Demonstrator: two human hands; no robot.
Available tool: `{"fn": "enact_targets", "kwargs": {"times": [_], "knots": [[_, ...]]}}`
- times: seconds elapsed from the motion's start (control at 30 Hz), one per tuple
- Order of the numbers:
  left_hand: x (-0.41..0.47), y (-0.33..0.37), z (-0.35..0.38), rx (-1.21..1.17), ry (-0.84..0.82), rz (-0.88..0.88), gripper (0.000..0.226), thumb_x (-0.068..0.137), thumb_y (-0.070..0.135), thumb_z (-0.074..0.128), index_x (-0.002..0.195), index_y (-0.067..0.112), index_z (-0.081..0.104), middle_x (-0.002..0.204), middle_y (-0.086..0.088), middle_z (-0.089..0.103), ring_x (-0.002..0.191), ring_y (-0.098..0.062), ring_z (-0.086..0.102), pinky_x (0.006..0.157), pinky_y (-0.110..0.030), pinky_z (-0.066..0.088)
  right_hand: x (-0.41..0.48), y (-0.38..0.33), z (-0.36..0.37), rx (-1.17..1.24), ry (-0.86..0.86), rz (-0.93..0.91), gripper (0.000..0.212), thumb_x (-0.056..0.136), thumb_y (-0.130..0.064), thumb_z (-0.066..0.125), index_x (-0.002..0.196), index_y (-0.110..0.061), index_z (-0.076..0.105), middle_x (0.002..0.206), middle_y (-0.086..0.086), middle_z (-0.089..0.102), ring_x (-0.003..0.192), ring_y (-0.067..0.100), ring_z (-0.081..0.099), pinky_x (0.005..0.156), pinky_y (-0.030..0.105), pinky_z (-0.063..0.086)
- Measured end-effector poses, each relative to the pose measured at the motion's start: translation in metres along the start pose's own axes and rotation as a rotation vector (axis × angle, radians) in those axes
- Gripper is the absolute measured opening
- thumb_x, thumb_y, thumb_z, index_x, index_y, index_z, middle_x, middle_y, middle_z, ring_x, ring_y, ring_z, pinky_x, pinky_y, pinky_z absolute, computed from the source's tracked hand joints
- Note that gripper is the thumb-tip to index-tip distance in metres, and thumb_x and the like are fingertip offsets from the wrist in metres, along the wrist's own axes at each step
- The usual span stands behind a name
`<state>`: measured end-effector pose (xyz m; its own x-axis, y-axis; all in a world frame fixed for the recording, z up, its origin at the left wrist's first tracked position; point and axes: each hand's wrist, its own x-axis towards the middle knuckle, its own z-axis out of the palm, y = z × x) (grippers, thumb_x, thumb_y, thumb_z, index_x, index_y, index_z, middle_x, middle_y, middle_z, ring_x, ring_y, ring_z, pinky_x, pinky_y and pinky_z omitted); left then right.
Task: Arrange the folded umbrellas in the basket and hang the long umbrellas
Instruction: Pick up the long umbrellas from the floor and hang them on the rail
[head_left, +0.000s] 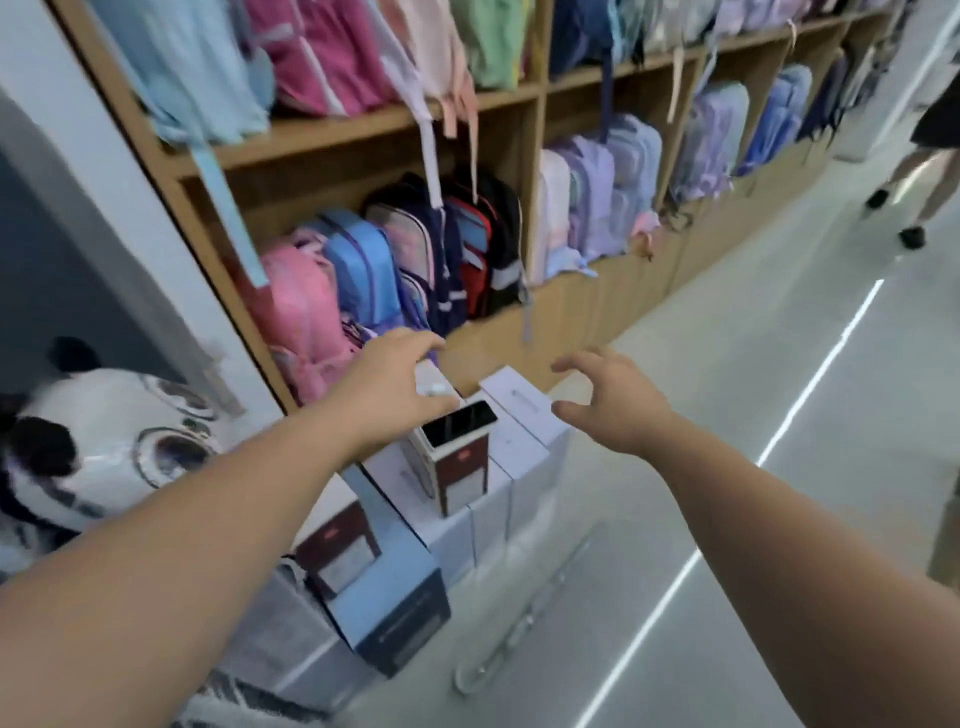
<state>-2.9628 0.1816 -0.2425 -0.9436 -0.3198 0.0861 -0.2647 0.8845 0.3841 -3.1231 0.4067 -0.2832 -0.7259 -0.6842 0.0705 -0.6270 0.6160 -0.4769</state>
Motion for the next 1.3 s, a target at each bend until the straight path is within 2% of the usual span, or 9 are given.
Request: {"fn": "enact_targets", "kwargs": {"times": [0.1,0.23,0.33,0.47,0.6,0.8,0.93,1.1,1.3], "knots": [[0.012,0.0,0.065,-0.015,-0.102,-0.026,0.068,0.076,0.049,0.08,0.134,0.022,0.056,0.134,-0.005,0.057,0.123,-0.024,0.053,0.101,-0.036,0.044,-0.007,0.052,0.033,-0.017,-0.044,0.075,0.047,0.08,-0.038,0.07,0.126,-0.031,0.06,0.134,-0.002,0.053,0.125,0.024,0.05,0.1,0.035,0.043],[0.022,-0.011,0.144,-0.071,-0.259,-0.088,0.067,0.081,0.047,0.078,0.138,0.022,0.052,0.137,-0.003,0.051,0.109,-0.023,0.057,0.097,-0.035,0.047,-0.008,0.102,0.087,-0.036,-0.152,0.178,0.049,0.082,-0.039,0.069,0.129,-0.034,0.057,0.138,-0.004,0.05,0.127,0.024,0.047,0.1,0.036,0.044],[0.03,-0.031,0.201,-0.093,-0.347,-0.111,0.068,0.083,0.049,0.076,0.14,0.023,0.05,0.139,-0.002,0.049,0.124,-0.023,0.052,0.101,-0.033,0.044,-0.008,0.137,0.126,-0.035,-0.23,0.244,0.05,0.081,-0.04,0.069,0.129,-0.033,0.056,0.138,-0.002,0.05,0.127,0.026,0.048,0.103,0.039,0.043],[0.039,-0.056,0.269,-0.117,-0.442,-0.178,0.072,0.082,0.052,0.075,0.143,0.026,0.048,0.147,0.0,0.046,0.129,-0.023,0.049,0.105,-0.037,0.044,-0.005,0.186,0.174,-0.047,-0.312,0.293,0.049,0.083,-0.039,0.068,0.13,-0.032,0.055,0.137,-0.002,0.051,0.125,0.024,0.048,0.101,0.039,0.044],[0.048,-0.075,0.341,-0.12,-0.49,-0.235,0.069,0.084,0.05,0.072,0.143,0.028,0.047,0.151,0.004,0.042,0.136,-0.017,0.042,0.108,-0.031,0.037,0.005,0.242,0.23,-0.056,-0.376,0.305,0.049,0.086,-0.038,0.066,0.133,-0.033,0.053,0.14,-0.004,0.048,0.127,0.022,0.045,0.099,0.035,0.044],[0.048,-0.106,0.488,-0.149,-0.581,-0.359,0.065,0.081,0.049,0.074,0.139,0.033,0.048,0.139,0.008,0.048,0.116,-0.015,0.055,0.098,-0.037,0.049,0.022,0.342,0.35,-0.056,-0.502,0.297,0.051,0.086,-0.041,0.063,0.135,-0.035,0.052,0.142,-0.005,0.048,0.128,0.022,0.044,0.103,0.037,0.041],[0.041,-0.138,0.603,-0.19,-0.63,-0.46,0.066,0.08,0.048,0.077,0.138,0.033,0.049,0.14,0.006,0.049,0.12,-0.018,0.056,0.099,-0.038,0.049,0.024,0.409,0.441,-0.103,-0.595,0.245,0.053,0.086,-0.042,0.061,0.137,-0.034,0.05,0.141,-0.004,0.048,0.127,0.024,0.044,0.103,0.039,0.041],[0.035,-0.179,0.734,-0.162,-0.709,-0.483,0.069,0.08,0.05,0.073,0.14,0.03,0.048,0.142,0.002,0.049,0.122,-0.019,0.054,0.101,-0.036,0.046,0.017,0.478,0.549,-0.133,-0.679,0.192,0.053,0.087,-0.044,0.061,0.138,-0.035,0.049,0.142,-0.003,0.049,0.128,0.026,0.044,0.103,0.039,0.04],[0.028,-0.221,0.844,-0.142,-0.783,-0.553,0.07,0.082,0.052,0.07,0.143,0.032,0.043,0.147,0.003,0.044,0.125,-0.019,0.053,0.1,-0.034,0.046,0.023,0.537,0.665,-0.15,-0.735,0.153,0.056,0.087,-0.044,0.061,0.14,-0.033,0.047,0.143,-0.002,0.048,0.129,0.027,0.043,0.104,0.04,0.039]]}}
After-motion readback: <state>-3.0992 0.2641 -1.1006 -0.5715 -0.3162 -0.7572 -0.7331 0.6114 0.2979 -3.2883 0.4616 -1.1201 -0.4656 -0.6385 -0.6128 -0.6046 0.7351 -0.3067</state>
